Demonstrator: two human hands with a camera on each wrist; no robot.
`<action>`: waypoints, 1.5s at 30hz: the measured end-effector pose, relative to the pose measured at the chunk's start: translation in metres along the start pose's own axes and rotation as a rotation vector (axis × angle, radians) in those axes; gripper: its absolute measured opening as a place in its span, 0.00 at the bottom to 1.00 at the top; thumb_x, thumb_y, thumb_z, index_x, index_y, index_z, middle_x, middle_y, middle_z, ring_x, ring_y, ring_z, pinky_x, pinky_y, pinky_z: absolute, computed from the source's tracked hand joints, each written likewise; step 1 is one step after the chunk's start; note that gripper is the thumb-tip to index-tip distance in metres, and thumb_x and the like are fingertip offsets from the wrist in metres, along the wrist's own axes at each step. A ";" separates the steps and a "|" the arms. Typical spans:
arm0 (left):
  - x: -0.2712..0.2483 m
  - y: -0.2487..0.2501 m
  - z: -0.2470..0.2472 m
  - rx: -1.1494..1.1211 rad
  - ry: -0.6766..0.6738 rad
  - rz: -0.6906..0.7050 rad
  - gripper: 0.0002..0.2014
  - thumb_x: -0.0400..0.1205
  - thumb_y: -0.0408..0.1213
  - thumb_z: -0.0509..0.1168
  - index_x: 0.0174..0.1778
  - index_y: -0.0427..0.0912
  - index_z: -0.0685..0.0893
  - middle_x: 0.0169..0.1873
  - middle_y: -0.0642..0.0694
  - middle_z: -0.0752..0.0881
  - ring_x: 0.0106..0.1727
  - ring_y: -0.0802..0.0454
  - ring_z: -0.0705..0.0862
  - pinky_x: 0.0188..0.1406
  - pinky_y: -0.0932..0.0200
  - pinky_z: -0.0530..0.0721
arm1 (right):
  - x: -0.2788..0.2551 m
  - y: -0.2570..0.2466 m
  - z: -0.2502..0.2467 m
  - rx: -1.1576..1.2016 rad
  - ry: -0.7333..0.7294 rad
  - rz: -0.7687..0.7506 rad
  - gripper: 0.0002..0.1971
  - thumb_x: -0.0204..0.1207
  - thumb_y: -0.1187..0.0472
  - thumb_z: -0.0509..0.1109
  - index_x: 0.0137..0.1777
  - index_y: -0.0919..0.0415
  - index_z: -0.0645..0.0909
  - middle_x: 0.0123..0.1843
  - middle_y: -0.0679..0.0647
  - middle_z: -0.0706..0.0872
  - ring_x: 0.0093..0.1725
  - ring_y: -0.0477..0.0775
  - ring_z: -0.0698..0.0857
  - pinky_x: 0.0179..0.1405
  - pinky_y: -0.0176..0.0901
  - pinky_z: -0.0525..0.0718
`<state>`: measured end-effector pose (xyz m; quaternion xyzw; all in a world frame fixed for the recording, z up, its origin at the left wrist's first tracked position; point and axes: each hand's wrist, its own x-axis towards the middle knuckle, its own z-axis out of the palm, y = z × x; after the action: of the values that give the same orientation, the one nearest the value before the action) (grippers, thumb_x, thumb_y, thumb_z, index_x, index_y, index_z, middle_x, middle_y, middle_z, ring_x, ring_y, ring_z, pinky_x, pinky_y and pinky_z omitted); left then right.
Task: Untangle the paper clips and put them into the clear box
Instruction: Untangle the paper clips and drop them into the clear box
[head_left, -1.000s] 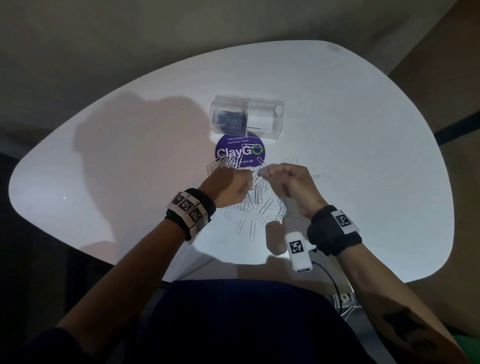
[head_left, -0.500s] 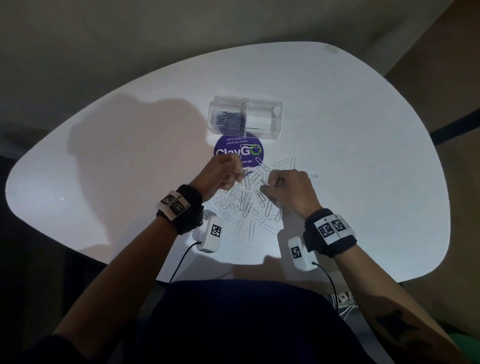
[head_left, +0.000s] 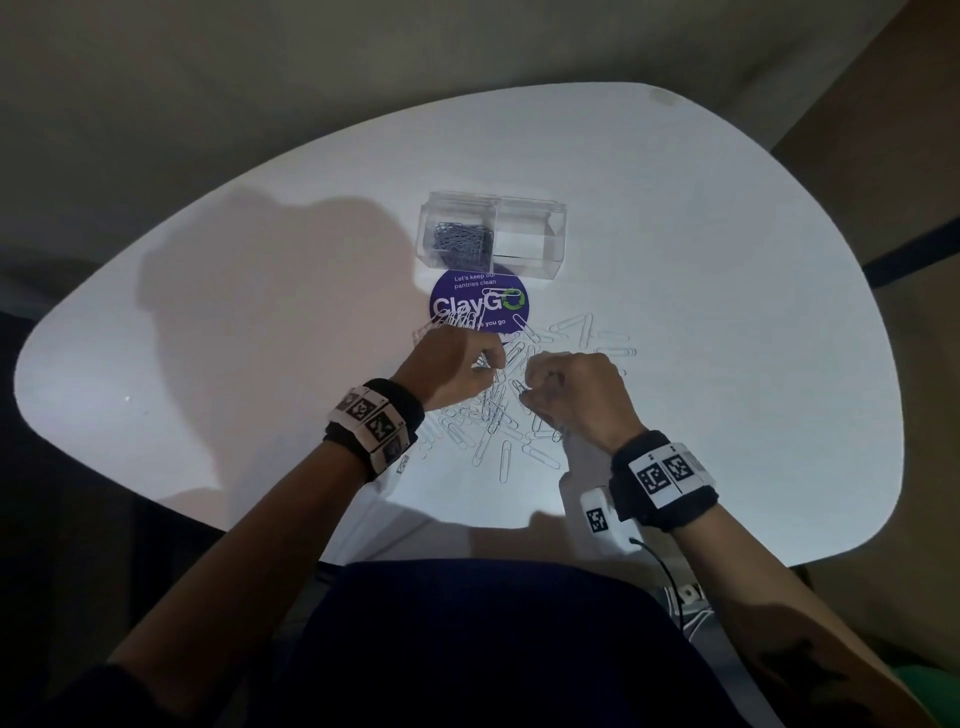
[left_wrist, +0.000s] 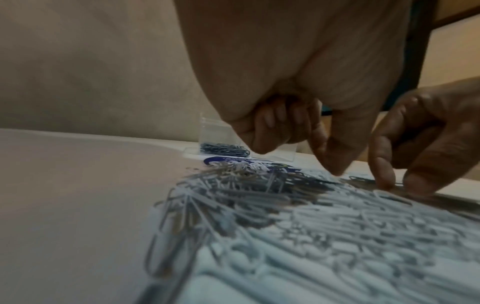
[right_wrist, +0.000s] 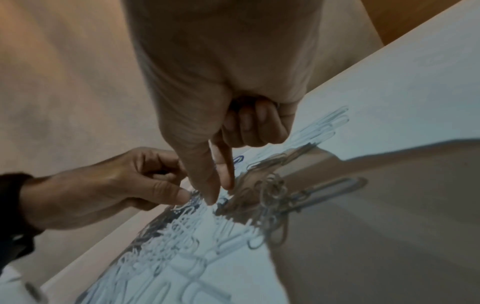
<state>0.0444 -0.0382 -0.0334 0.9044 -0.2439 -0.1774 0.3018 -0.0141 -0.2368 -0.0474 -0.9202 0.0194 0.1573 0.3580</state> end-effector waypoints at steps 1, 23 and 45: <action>0.000 -0.003 0.003 0.038 -0.016 0.028 0.05 0.75 0.33 0.71 0.45 0.44 0.89 0.40 0.55 0.88 0.39 0.60 0.81 0.44 0.66 0.73 | 0.000 0.000 0.002 -0.022 -0.011 -0.001 0.09 0.64 0.55 0.78 0.32 0.53 0.79 0.37 0.45 0.88 0.39 0.52 0.86 0.46 0.49 0.85; -0.002 -0.018 -0.035 -1.315 0.079 -0.454 0.02 0.70 0.35 0.54 0.32 0.44 0.68 0.26 0.45 0.69 0.29 0.48 0.51 0.23 0.59 0.50 | 0.003 -0.030 -0.032 1.190 -0.124 0.268 0.10 0.67 0.72 0.49 0.28 0.59 0.60 0.28 0.55 0.62 0.33 0.53 0.52 0.24 0.40 0.50; 0.002 -0.011 -0.005 0.239 0.072 0.002 0.03 0.78 0.40 0.70 0.43 0.46 0.86 0.43 0.48 0.91 0.43 0.46 0.87 0.40 0.57 0.82 | 0.018 -0.020 -0.001 0.650 0.009 0.139 0.04 0.70 0.66 0.78 0.42 0.66 0.89 0.46 0.55 0.93 0.50 0.63 0.90 0.58 0.63 0.87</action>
<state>0.0522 -0.0294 -0.0367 0.9395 -0.2531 -0.1143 0.2004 0.0062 -0.2209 -0.0389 -0.7551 0.1327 0.1629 0.6210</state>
